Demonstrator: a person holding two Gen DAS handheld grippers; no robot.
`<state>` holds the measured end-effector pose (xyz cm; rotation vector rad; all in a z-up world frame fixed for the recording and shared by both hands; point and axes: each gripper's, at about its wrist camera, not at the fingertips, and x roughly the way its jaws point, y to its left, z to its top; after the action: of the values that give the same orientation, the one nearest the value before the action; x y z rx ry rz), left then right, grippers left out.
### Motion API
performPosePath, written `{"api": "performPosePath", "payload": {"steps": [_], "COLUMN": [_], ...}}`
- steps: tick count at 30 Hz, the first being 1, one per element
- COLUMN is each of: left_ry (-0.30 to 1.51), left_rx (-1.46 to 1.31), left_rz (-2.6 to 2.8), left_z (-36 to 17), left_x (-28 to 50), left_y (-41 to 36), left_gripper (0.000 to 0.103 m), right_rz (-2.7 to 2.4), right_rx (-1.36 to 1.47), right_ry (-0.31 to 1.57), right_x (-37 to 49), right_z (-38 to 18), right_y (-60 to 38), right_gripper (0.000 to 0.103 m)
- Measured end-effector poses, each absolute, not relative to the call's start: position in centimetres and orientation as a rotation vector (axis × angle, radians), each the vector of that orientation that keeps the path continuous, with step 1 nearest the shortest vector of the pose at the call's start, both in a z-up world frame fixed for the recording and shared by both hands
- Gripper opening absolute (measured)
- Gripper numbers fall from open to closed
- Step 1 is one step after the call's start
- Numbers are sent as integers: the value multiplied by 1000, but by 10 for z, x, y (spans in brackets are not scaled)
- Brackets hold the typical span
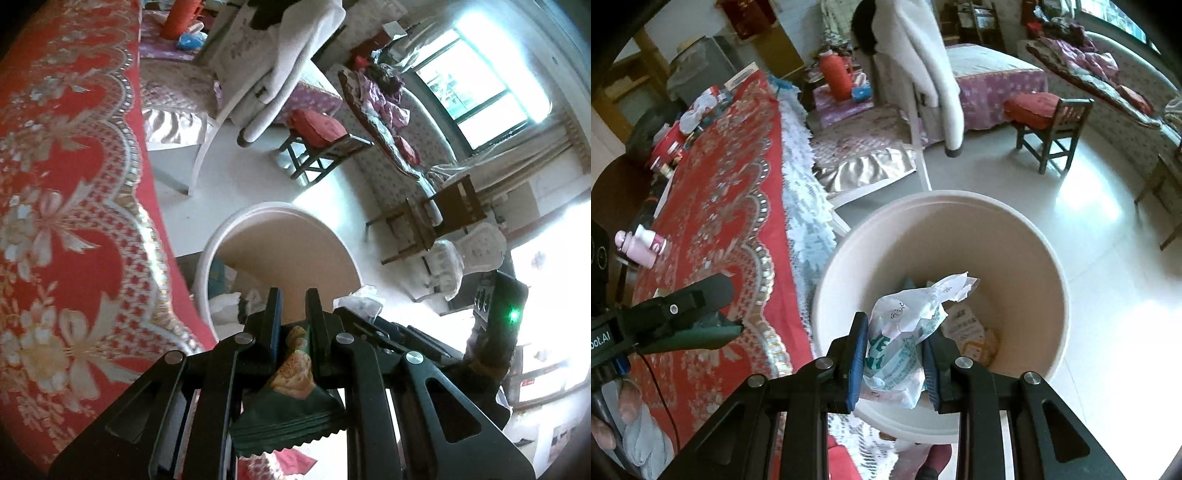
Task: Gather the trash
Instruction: 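Open both tools to drop the packet and tissue into the bucket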
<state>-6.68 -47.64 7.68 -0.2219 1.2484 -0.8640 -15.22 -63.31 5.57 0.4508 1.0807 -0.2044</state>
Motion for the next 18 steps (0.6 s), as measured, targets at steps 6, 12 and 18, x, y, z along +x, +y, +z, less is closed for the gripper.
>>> {"api": "performPosePath", "payload": {"steps": [6, 12, 18], "left_ry": [1274, 1291, 1285], "left_rx": [-258, -284, -301], "left_rz": [-872, -868, -853], "left_z": [71, 65, 66], "left_x": [-62, -58, -59], "left_y": [-485, -488, -486], "left_gripper": [10, 28, 41], "right_rz": [-225, -254, -251], "right_rx": [467, 493, 489], "right_ry": [1083, 1070, 1077], "right_x": [-157, -160, -161], "right_z": [53, 53, 52], "right_y": [-646, -657, -657], "right_gripper": [27, 50, 50]}}
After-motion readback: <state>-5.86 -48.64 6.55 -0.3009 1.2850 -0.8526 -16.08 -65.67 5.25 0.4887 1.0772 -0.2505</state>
